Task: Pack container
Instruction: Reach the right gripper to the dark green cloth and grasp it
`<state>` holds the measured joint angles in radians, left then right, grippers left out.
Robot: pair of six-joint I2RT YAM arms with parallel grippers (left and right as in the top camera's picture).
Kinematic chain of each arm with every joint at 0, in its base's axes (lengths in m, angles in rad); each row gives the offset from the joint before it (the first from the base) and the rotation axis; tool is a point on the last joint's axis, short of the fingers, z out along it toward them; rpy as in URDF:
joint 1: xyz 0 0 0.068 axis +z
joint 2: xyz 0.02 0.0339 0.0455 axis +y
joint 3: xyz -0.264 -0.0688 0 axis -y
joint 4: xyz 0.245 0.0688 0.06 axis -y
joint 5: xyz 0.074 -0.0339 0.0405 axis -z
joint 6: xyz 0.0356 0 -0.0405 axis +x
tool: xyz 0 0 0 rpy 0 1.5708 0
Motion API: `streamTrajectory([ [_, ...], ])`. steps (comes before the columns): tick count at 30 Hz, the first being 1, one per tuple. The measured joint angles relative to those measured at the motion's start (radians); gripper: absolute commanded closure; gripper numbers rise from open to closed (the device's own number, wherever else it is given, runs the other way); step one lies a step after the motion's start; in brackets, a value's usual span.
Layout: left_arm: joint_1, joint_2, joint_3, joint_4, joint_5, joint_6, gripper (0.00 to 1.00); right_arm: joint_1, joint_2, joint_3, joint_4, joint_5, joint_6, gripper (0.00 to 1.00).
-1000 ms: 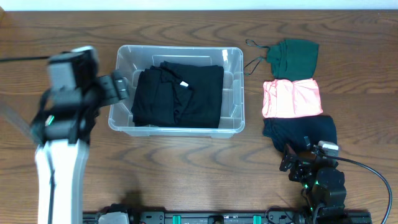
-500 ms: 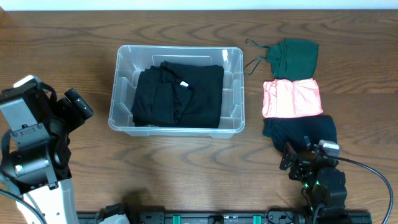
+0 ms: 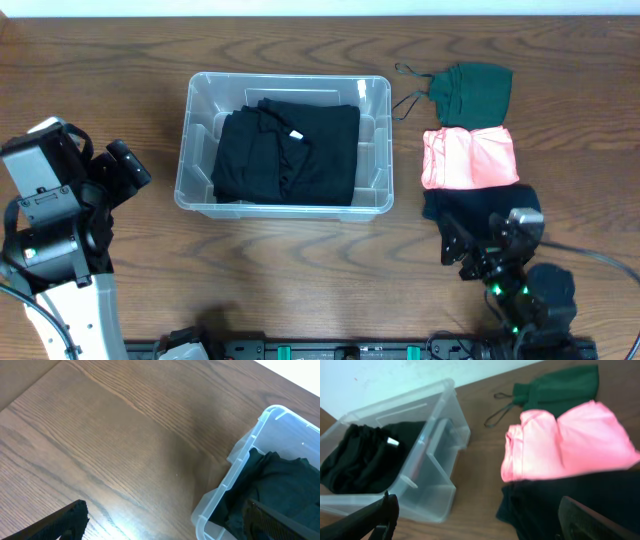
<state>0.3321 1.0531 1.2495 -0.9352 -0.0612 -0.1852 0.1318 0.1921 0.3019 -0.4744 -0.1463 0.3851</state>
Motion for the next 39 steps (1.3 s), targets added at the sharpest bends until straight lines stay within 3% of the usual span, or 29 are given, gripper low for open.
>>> streamTrajectory([
  [9, 0.0, 0.006, 0.0, -0.002, -0.003, -0.002, 0.02, -0.01, 0.639, 0.42, -0.054, 0.027, -0.103, 0.01],
  [18, 0.0, 0.005, 0.0, -0.002, -0.003, -0.002, 0.02, -0.157, 1.271, 0.909, -0.086, 0.03, -0.164, 0.01],
  [24, 0.0, 0.006, 0.0, -0.002, -0.003, -0.002, 0.02, -0.267, 1.477, 1.059, -0.077, -0.031, -0.182, 0.01],
  [32, 0.0, 0.006, 0.0, -0.001, -0.003, -0.002, 0.02, -0.473, 1.66, 1.094, 0.039, -0.214, -0.193, 0.02],
  [39, 0.0, 0.006, 0.0, -0.002, -0.003, -0.002, 0.02, -0.499, 1.865, 1.094, 0.155, -0.345, -0.178, 0.1],
])
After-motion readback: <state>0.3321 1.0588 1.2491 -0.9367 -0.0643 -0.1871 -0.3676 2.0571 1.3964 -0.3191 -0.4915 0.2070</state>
